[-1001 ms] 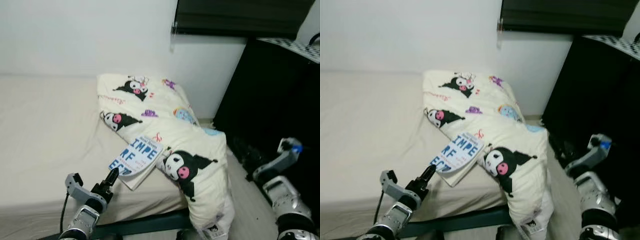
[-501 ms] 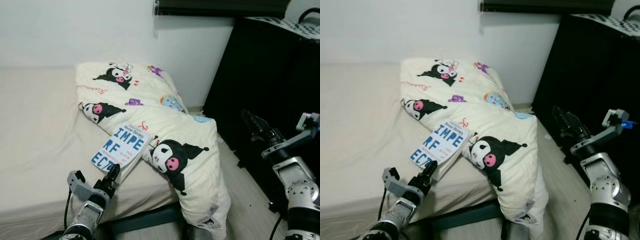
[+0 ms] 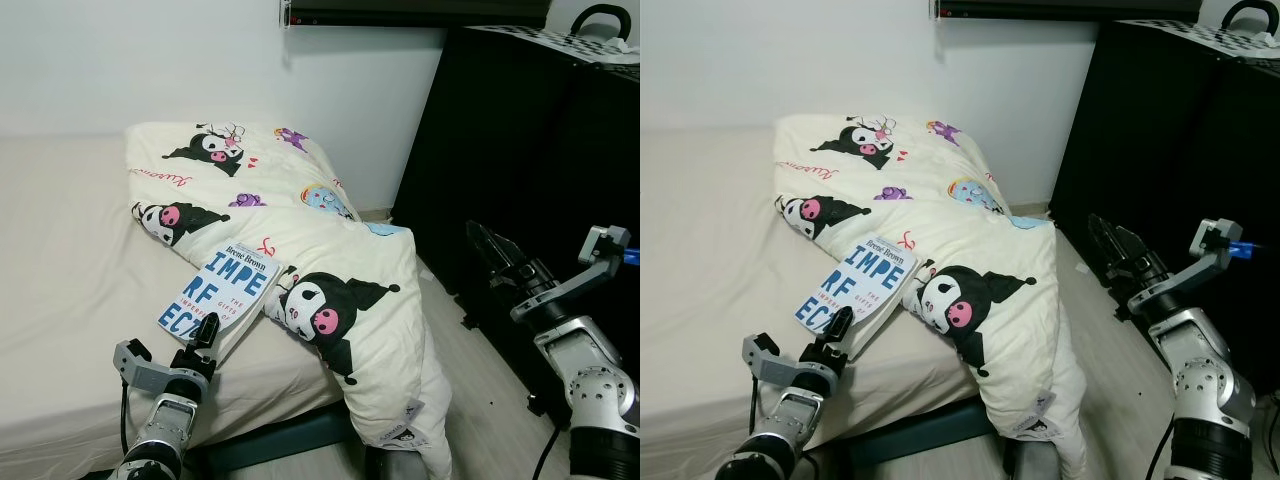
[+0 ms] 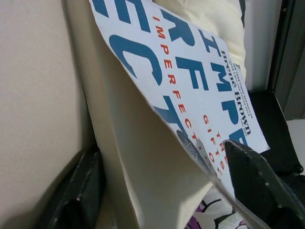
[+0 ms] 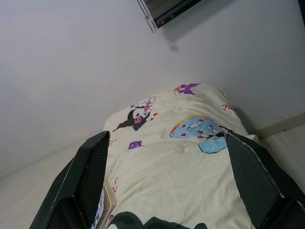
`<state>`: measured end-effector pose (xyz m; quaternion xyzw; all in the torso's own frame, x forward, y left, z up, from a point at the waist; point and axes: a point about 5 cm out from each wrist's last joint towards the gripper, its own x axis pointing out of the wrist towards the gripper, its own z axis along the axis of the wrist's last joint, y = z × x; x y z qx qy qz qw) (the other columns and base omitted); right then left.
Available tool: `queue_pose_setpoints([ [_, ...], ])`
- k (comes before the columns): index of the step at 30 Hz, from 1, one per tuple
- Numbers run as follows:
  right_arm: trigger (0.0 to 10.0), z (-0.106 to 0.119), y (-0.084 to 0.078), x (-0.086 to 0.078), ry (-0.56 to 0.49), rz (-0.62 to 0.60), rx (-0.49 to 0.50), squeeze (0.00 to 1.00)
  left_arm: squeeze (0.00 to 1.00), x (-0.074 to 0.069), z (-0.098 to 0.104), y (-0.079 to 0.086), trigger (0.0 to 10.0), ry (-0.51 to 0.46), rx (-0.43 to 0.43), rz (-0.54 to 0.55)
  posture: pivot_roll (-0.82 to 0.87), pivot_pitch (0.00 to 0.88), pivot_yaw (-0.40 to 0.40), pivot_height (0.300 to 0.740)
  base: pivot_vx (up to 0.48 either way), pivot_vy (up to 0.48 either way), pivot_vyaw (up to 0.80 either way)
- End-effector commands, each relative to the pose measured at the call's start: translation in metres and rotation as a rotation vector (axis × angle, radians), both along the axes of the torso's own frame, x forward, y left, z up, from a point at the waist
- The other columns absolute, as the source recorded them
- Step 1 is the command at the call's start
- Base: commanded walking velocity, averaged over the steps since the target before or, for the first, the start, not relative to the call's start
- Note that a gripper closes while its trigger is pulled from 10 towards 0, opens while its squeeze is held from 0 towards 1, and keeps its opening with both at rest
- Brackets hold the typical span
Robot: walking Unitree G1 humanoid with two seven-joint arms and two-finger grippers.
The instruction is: Clean up the room
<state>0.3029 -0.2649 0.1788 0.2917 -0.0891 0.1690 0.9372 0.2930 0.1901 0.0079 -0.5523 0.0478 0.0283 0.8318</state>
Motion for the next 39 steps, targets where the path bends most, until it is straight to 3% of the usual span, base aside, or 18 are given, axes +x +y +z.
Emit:
queue_pose_setpoints([
  [1,10.0,0.001,-0.001,-0.001,0.006,-0.01,0.008,0.0,0.0,-0.002,-0.003,-0.006,0.0,0.014,-0.026,-0.011,-0.14,0.0,-0.108,0.477,0.0,0.0,0.0],
  [7,10.0,0.002,-0.011,0.001,0.025,-0.078,0.005,0.0,0.0,0.0,-0.001,-0.008,0.0,-0.009,-0.039,-0.009,-0.14,0.0,-0.106,0.477,0.0,0.0,0.0],
  [10,10.0,-0.005,-0.024,0.0,0.062,-0.139,0.014,0.0,0.0,0.006,0.008,-0.001,0.0,-0.063,-0.044,0.01,-0.13,0.0,-0.106,0.477,0.0,0.0,0.0],
  [14,10.0,-0.049,-0.05,-0.018,0.189,-0.23,0.112,0.0,0.0,0.021,0.039,0.024,0.0,-0.248,-0.042,0.061,-0.1,0.001,-0.115,0.477,0.0,0.0,0.0],
  [16,10.0,-0.049,-0.05,-0.018,0.189,-0.23,0.112,0.0,0.0,0.021,0.039,0.024,0.0,-0.248,-0.042,0.061,-0.1,0.001,-0.115,0.477,0.0,0.0,0.0],
  [17,10.0,-0.071,-0.057,-0.031,0.229,-0.265,0.203,0.0,0.0,0.026,0.059,0.041,0.0,-0.373,-0.038,0.079,-0.09,0.007,-0.114,0.477,0.0,0.0,0.0],
  [18,10.0,-0.076,-0.06,-0.035,0.23,-0.277,0.247,0.0,0.0,0.027,0.07,0.048,0.0,-0.443,-0.033,0.074,-0.08,0.007,-0.111,0.477,0.0,0.0,0.0],
  [19,10.0,-0.076,-0.06,-0.035,0.23,-0.277,0.247,0.0,0.0,0.027,0.07,0.048,0.0,-0.443,-0.033,0.074,-0.08,0.007,-0.111,0.477,0.0,0.0,0.0],
  [22,10.0,-0.081,-0.062,-0.039,0.203,-0.28,0.321,0.0,0.0,0.025,0.097,0.06,0.0,-0.624,-0.034,0.0,-0.06,0.008,-0.095,0.477,0.0,0.0,0.0],
  [24,10.0,-0.08,-0.061,-0.038,0.179,-0.265,0.337,0.0,0.0,0.023,0.105,0.06,0.0,-0.692,-0.033,-0.065,-0.05,0.005,-0.086,0.477,0.0,0.0,0.0],
  [26,10.0,-0.08,-0.061,-0.038,0.179,-0.265,0.337,0.0,0.0,0.023,0.105,0.06,0.0,-0.692,-0.033,-0.065,-0.05,0.005,-0.086,0.477,0.0,0.0,0.0],
  [27,10.0,-0.08,-0.056,-0.036,0.179,-0.237,0.331,0.0,0.0,0.015,0.117,0.058,0.0,-0.778,-0.022,-0.176,-0.04,0.004,-0.072,0.477,0.0,0.0,0.0],
  [28,10.0,-0.082,-0.055,-0.034,0.181,-0.225,0.327,0.0,0.0,0.012,0.121,0.058,0.0,-0.804,-0.02,-0.212,-0.04,0.004,-0.072,0.477,0.0,0.0,0.0],
  [32,10.0,-0.085,-0.047,-0.031,0.195,-0.187,0.316,0.0,0.0,0.008,0.127,0.062,0.0,-0.826,-0.009,-0.231,-0.03,0.007,-0.057,0.477,0.0,0.0,0.0],
  [35,10.0,-0.099,-0.009,-0.025,0.267,0.012,0.24,0.0,0.0,0.007,0.141,0.074,0.0,-0.826,0.037,-0.17,-0.02,0.01,-0.052,0.477,0.0,0.0,0.0],
  [36,10.0,-0.103,0.011,-0.021,0.278,0.08,0.221,0.0,0.0,0.01,0.156,0.08,0.0,-0.832,0.065,-0.111,-0.01,0.013,-0.053,0.477,0.0,0.0,0.0],
  [39,10.0,-0.101,0.026,-0.01,0.269,0.105,0.244,0.0,0.0,0.016,0.175,0.085,0.0,-0.83,0.11,-0.038,0.0,0.013,-0.054,0.477,0.0,0.0,0.0],
])
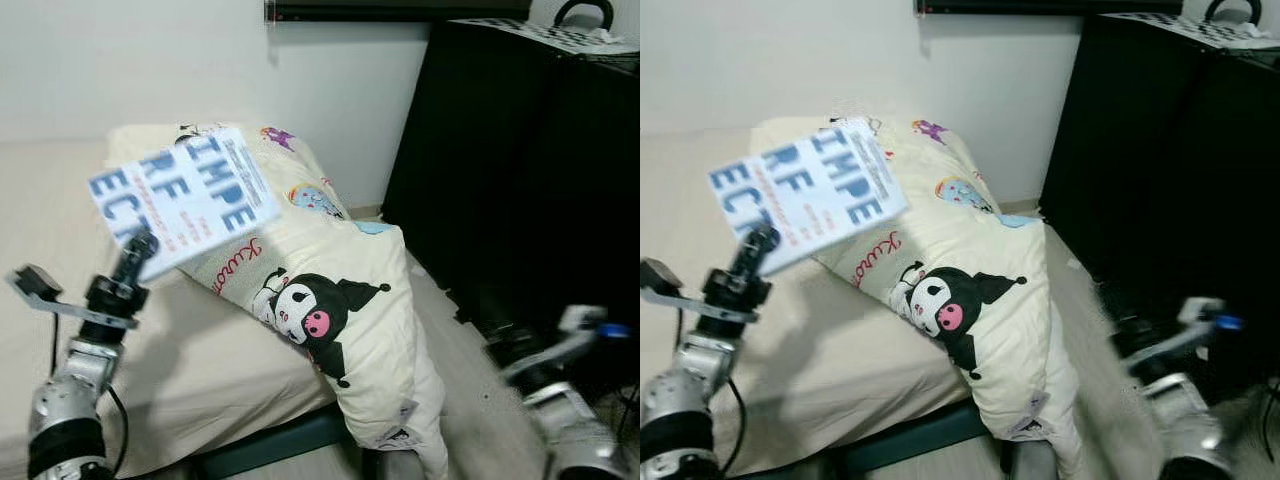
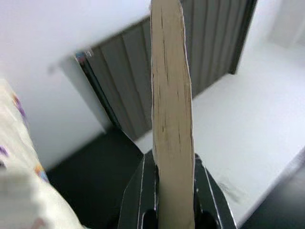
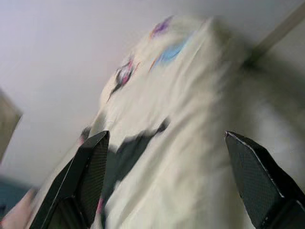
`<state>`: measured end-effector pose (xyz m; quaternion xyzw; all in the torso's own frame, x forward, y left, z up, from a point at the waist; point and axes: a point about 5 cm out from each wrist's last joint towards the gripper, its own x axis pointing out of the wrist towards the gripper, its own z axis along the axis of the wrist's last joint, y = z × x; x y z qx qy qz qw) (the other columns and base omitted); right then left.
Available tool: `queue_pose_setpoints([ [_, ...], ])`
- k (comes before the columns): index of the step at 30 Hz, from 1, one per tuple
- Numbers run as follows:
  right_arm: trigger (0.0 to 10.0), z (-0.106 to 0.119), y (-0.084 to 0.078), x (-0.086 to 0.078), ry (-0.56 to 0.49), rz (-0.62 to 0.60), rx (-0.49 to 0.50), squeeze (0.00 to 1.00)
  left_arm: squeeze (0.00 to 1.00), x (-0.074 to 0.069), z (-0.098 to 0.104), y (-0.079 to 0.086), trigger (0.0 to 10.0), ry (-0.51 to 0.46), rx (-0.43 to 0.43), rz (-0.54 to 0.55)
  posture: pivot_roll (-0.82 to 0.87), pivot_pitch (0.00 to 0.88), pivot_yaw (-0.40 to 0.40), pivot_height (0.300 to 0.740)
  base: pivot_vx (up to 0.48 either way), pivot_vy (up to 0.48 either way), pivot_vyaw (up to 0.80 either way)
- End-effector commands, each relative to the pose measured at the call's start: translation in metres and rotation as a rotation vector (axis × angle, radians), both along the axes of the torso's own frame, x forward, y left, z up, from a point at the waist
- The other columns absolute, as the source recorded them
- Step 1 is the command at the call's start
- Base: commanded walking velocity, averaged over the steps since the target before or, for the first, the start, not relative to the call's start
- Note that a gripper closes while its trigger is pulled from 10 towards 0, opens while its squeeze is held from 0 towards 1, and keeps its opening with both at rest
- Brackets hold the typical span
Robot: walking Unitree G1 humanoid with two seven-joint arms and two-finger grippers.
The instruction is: Clean up the room
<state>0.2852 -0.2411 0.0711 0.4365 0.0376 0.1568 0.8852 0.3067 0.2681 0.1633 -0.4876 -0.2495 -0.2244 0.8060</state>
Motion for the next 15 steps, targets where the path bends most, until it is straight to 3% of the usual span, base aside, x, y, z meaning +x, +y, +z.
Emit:
queue_pose_setpoints([
  [1,10.0,0.007,0.002,0.007,-0.019,0.01,-0.016,0.0,0.0,0.002,0.02,0.007,0.0,-0.045,0.008,0.067,0.0,0.013,-0.054,0.477,0.0,0.0,0.0],
  [7,10.0,0.01,0.001,0.029,0.035,-0.11,-0.026,0.0,0.0,0.005,0.044,0.014,0.0,-0.017,0.097,0.201,0.04,0.02,-0.059,0.477,0.0,0.0,0.0],
  [12,10.0,0.015,-0.006,0.036,0.034,-0.163,-0.03,0.0,0.0,0.002,0.051,0.017,0.0,-0.013,0.113,0.222,0.05,0.024,-0.06,0.477,0.0,0.0,0.0],
  [13,10.0,0.019,-0.011,0.04,0.04,-0.199,-0.032,0.0,0.0,-0.001,0.051,0.018,10.0,0.005,0.146,0.244,0.07,0.031,-0.065,0.477,0.0,0.0,0.0],
  [15,10.0,0.026,-0.016,0.046,0.044,-0.24,-0.044,0.0,0.0,-0.005,0.052,0.019,10.0,0.045,0.208,0.291,0.09,0.038,-0.066,0.477,0.0,0.0,0.0],
])
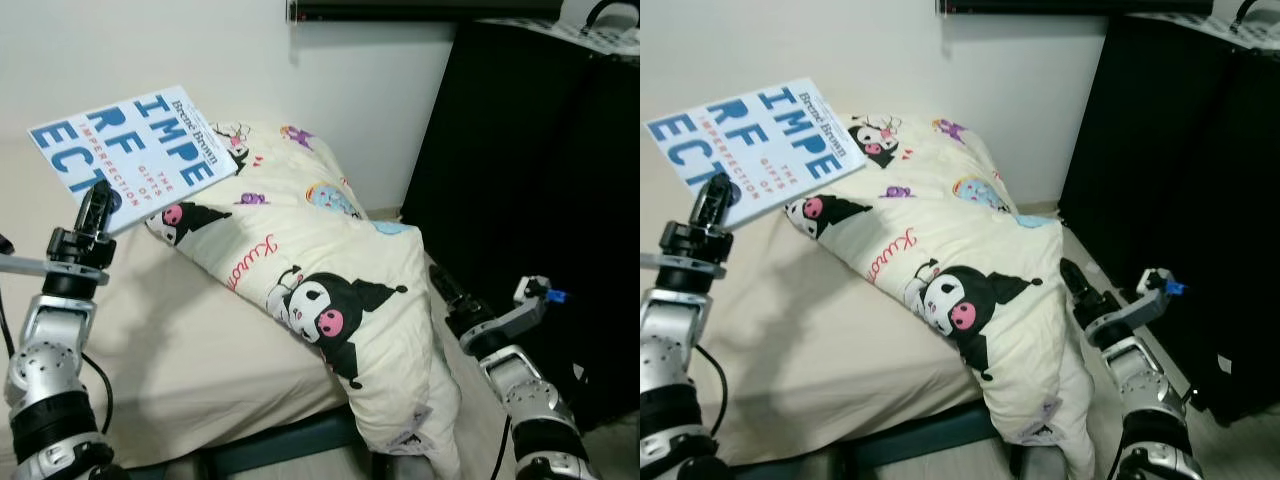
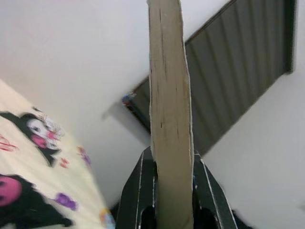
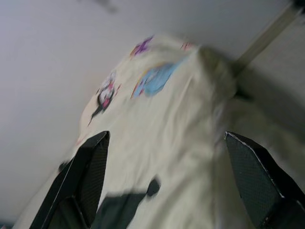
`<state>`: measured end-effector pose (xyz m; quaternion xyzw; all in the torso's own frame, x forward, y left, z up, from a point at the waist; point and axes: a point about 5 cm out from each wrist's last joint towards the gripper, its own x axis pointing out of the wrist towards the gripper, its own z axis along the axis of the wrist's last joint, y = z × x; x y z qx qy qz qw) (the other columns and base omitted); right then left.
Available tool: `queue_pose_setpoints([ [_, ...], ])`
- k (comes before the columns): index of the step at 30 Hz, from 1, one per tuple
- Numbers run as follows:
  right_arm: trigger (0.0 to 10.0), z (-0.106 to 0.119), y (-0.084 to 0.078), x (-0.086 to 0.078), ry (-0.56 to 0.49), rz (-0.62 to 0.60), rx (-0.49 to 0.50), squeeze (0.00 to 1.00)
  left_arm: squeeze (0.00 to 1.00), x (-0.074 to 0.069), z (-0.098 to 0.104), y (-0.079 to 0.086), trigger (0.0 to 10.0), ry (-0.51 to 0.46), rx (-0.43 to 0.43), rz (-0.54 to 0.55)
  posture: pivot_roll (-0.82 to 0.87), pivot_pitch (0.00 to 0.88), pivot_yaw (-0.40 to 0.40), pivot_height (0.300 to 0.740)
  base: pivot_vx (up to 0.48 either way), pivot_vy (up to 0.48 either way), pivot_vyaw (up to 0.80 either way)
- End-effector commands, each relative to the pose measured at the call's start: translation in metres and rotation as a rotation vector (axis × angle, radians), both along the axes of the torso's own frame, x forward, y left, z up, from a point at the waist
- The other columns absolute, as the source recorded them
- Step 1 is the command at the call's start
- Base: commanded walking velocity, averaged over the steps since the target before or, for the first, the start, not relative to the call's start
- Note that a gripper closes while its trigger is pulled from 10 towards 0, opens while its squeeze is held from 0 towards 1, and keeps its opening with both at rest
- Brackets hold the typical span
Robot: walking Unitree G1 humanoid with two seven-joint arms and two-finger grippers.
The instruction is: Clean up the room
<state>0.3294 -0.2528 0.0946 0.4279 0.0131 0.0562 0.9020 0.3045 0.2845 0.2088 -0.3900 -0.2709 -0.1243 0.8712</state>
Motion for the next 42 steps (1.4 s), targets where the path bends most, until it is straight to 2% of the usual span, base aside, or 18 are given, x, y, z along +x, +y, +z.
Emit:
queue_pose_setpoints([
  [1,10.0,0.002,-0.005,0.002,0.004,-0.035,-0.014,0.0,0.0,-0.003,0.007,0.003,10.0,-0.003,0.047,0.028,0.09,0.038,-0.066,0.477,0.0,0.0,0.0],
  [3,10.0,0.004,-0.006,0.005,0.013,-0.049,-0.017,0.0,0.0,-0.007,0.007,0.003,10.0,0.026,0.077,0.063,0.1,0.044,-0.068,0.477,0.0,0.0,0.0],
  [7,10.0,-0.001,0.006,0.01,0.054,-0.002,-0.036,0.0,0.0,-0.012,0.01,0.007,10.0,0.045,0.119,0.109,0.12,0.057,-0.076,0.477,0.0,0.0,0.0],
  [10,10.0,-0.01,0.017,0.011,0.125,0.054,-0.082,0.0,0.0,-0.014,0.014,0.008,10.0,0.049,0.142,0.129,0.13,0.061,-0.079,0.477,0.0,0.0,0.0],
  [13,10.0,-0.016,0.021,0.011,0.18,0.06,-0.101,0.0,0.0,-0.016,0.017,0.006,10.0,0.046,0.166,0.127,0.13,0.06,-0.08,0.477,0.0,0.0,0.0],
  [19,10.0,-0.023,0.016,0.011,0.278,-0.007,-0.127,0.0,0.0,-0.015,0.022,-0.004,10.0,0.032,0.192,0.113,0.12,0.061,-0.085,0.477,0.0,0.0,0.0],
  [25,10.0,-0.018,0.013,0.014,0.272,-0.016,-0.148,0.0,0.0,-0.013,0.024,-0.008,10.0,0.033,0.194,0.112,0.11,0.061,-0.089,0.477,0.0,0.0,0.0],
  [26,6.4,-0.016,0.015,0.015,0.259,-0.004,-0.15,0.0,0.0,-0.013,0.025,-0.009,10.0,0.034,0.194,0.11,0.11,0.06,-0.088,0.477,0.0,0.0,0.0],
  [27,6.4,-0.016,0.015,0.015,0.259,-0.004,-0.15,0.0,0.0,-0.013,0.025,-0.009,10.0,0.034,0.194,0.11,0.11,0.06,-0.088,0.477,0.0,0.0,0.0],
  [28,0.0,-0.015,0.017,0.017,0.244,0.015,-0.154,0.0,0.0,-0.012,0.024,-0.01,10.0,0.034,0.194,0.107,0.11,0.059,-0.088,0.477,0.0,0.0,0.0],
  [34,0.0,-0.013,0.026,0.018,0.229,0.093,-0.188,0.0,0.0,-0.009,0.029,-0.019,10.0,0.024,0.209,0.092,0.1,0.065,-0.092,0.477,0.0,0.0,0.0],
  [42,0.0,-0.014,0.023,0.017,0.258,0.104,-0.215,0.0,0.0,-0.008,0.039,-0.022,10.0,-0.007,0.202,0.096,0.09,0.063,-0.091,0.477,0.0,0.0,0.0],
])
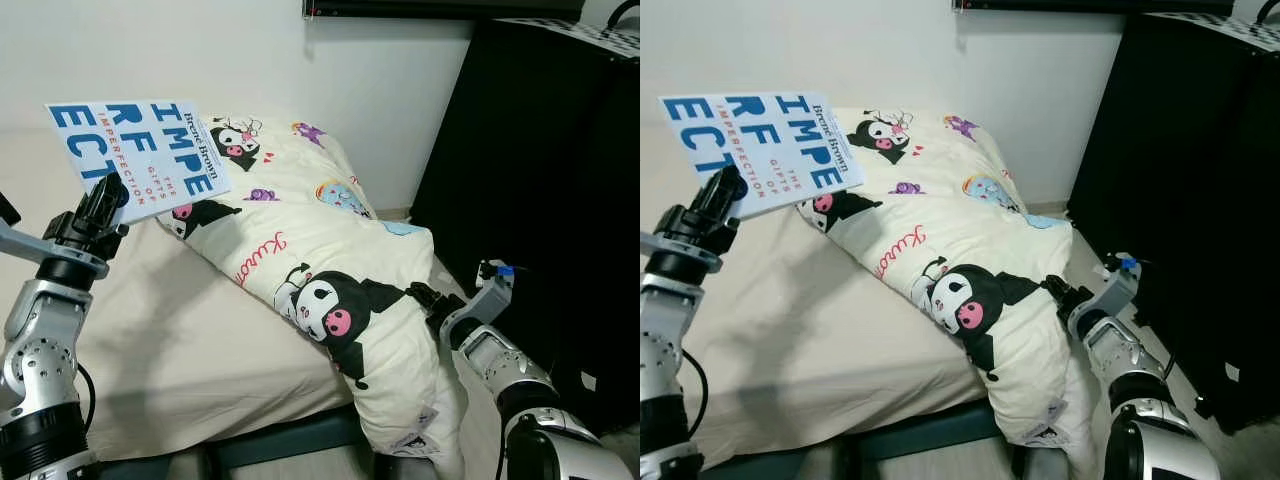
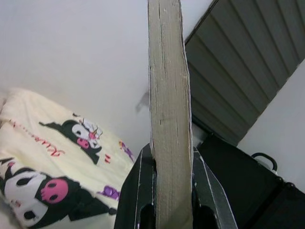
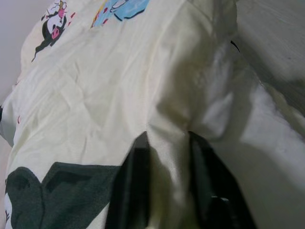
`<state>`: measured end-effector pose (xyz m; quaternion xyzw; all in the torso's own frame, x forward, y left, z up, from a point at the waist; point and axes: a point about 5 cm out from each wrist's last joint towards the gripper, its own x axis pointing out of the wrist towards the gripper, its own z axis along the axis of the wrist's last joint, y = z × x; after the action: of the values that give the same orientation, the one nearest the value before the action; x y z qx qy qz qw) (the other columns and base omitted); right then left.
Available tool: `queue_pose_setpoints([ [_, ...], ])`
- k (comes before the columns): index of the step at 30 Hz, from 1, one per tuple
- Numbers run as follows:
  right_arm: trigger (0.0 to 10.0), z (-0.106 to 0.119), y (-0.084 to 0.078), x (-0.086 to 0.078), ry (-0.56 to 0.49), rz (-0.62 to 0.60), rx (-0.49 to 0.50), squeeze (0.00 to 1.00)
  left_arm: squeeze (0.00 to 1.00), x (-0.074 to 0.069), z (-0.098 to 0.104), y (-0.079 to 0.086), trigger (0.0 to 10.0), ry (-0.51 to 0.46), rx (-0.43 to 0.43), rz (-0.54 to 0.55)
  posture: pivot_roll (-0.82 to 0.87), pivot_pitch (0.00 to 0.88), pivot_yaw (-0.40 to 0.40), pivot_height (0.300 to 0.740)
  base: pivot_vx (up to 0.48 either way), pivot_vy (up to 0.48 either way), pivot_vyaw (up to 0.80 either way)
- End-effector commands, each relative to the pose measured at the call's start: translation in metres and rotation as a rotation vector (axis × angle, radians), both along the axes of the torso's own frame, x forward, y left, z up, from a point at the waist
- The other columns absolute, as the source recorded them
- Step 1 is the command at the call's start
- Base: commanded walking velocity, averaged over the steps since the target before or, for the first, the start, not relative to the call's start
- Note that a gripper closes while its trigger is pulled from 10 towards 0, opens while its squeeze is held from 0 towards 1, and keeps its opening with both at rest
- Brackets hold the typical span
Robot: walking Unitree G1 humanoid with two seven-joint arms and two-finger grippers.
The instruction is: Clean up the room
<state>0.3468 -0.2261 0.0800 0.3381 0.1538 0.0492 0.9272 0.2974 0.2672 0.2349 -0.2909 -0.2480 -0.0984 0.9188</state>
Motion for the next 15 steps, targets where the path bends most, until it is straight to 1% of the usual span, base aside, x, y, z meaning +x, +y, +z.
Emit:
queue_pose_setpoints([
  [1,0.0,0.001,-0.004,-0.001,0.013,-0.005,-0.018,0.0,0.0,-0.001,0.015,-0.006,10.0,-0.074,0.002,-0.005,0.08,0.063,-0.091,0.477,0.0,0.0,0.0],
  [3,0.0,0.001,-0.005,0.0,0.015,-0.006,-0.019,0.0,0.0,-0.001,0.017,-0.006,10.0,-0.08,-0.001,-0.006,0.08,0.062,-0.089,0.477,0.0,0.0,0.0],
  [6,0.0,0.005,0.0,0.002,-0.004,0.01,-0.018,0.0,0.0,0.0,0.02,-0.008,10.0,-0.09,-0.001,-0.009,0.07,0.061,-0.087,0.477,0.0,0.0,0.0],
  [7,0.0,0.008,0.003,0.004,-0.021,0.027,-0.019,0.0,0.0,0.0,0.021,-0.009,10.0,-0.093,0.0,-0.01,0.07,0.06,-0.088,0.477,0.0,0.0,0.0],
  [8,0.0,0.011,0.013,0.007,-0.054,0.075,-0.024,0.0,0.0,0.001,0.023,-0.01,10.0,-0.098,0.001,-0.011,0.07,0.057,-0.087,0.477,0.0,0.0,0.0],
  [9,0.0,0.011,0.013,0.007,-0.054,0.075,-0.024,0.0,0.0,0.001,0.023,-0.01,10.0,-0.098,0.001,-0.011,0.07,0.057,-0.087,0.477,0.0,0.0,0.0],
  [10,0.0,0.013,0.026,0.008,-0.082,0.149,-0.066,0.0,0.0,0.001,0.025,-0.011,10.0,-0.103,0.002,-0.01,0.06,0.056,-0.087,0.477,0.0,0.0,0.0],
  [11,0.0,0.013,0.026,0.008,-0.082,0.149,-0.066,0.0,0.0,0.001,0.025,-0.011,10.0,-0.103,0.002,-0.01,0.06,0.056,-0.087,0.477,0.0,0.0,0.0],
  [12,0.0,0.014,0.044,0.008,-0.112,0.247,-0.115,0.0,0.0,0.002,0.029,-0.012,10.0,-0.113,0.005,-0.009,0.06,0.056,-0.087,0.477,0.0,0.0,0.0],
  [13,0.0,0.015,0.071,0.006,-0.159,0.381,-0.138,0.0,0.0,0.001,0.034,-0.014,10.0,-0.129,0.005,-0.01,0.06,0.056,-0.09,0.477,0.0,0.0,0.0],
  [15,0.0,0.015,0.071,0.006,-0.159,0.381,-0.138,0.0,0.0,0.001,0.034,-0.014,10.0,-0.129,0.005,-0.01,0.06,0.056,-0.09,0.477,0.0,0.0,0.0],
])
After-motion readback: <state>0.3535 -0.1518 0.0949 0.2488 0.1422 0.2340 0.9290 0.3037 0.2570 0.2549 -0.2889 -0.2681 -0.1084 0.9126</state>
